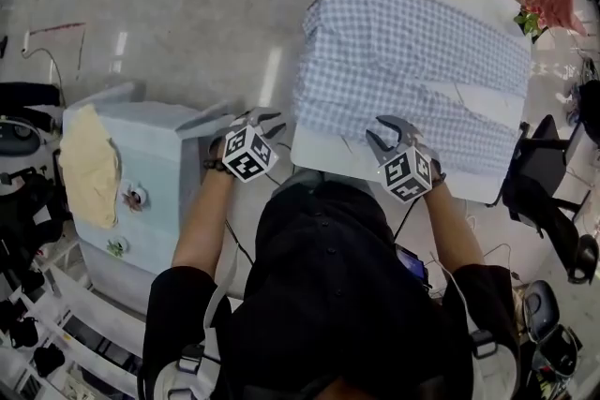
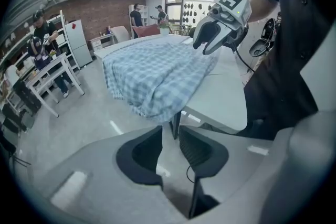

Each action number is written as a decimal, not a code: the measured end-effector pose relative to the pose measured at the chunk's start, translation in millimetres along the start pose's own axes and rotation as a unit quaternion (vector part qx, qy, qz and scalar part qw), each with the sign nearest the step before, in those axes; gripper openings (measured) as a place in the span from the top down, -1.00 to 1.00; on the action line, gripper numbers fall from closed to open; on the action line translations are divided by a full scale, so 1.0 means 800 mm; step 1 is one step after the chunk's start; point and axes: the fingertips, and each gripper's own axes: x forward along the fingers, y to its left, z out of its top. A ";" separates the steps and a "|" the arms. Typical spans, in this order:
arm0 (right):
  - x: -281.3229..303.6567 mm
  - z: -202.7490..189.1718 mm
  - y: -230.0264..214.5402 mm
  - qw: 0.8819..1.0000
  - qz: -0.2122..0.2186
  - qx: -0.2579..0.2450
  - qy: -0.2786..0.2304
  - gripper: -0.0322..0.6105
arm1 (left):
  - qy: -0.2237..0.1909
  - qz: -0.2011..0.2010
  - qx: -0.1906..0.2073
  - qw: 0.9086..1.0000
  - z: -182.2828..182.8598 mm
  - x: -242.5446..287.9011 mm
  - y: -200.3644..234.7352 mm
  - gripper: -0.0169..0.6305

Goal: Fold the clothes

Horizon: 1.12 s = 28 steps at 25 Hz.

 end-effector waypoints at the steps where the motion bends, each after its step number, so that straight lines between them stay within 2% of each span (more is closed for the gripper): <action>1: 0.003 0.001 0.006 1.000 0.005 -0.002 0.003 0.46 | -0.002 -0.004 0.008 1.000 -0.001 0.003 -0.002 0.60; 3: 0.008 0.002 0.016 1.000 0.011 -0.004 0.008 0.46 | -0.008 -0.009 0.018 1.000 -0.003 0.011 -0.001 0.52; 7: 0.011 0.002 0.030 1.000 0.017 -0.002 0.013 0.47 | -0.028 -0.021 0.024 0.999 0.002 0.022 0.001 0.49; 12: 0.013 -0.013 0.040 0.999 0.028 0.008 0.023 0.46 | -0.025 -0.035 0.050 0.998 0.010 0.036 -0.006 0.49; 17: 0.016 -0.022 0.047 0.999 0.040 0.009 0.024 0.45 | -0.025 -0.037 0.046 0.998 0.008 0.051 -0.005 0.49; 20: 0.017 -0.031 0.051 0.998 0.051 0.008 0.031 0.43 | -0.032 -0.032 0.040 0.998 0.013 0.056 -0.002 0.56; 23: 0.020 -0.038 0.050 0.997 0.060 0.019 0.038 0.43 | -0.045 -0.027 0.033 0.998 0.023 0.054 0.003 0.87; 27: 0.019 -0.041 0.047 0.996 0.072 0.037 0.033 0.44 | -0.039 -0.032 0.036 0.998 0.024 0.053 0.003 0.91; 28: 0.019 -0.042 0.045 0.996 0.070 0.037 0.033 0.50 | -0.036 -0.031 0.039 0.998 0.023 0.051 0.004 0.91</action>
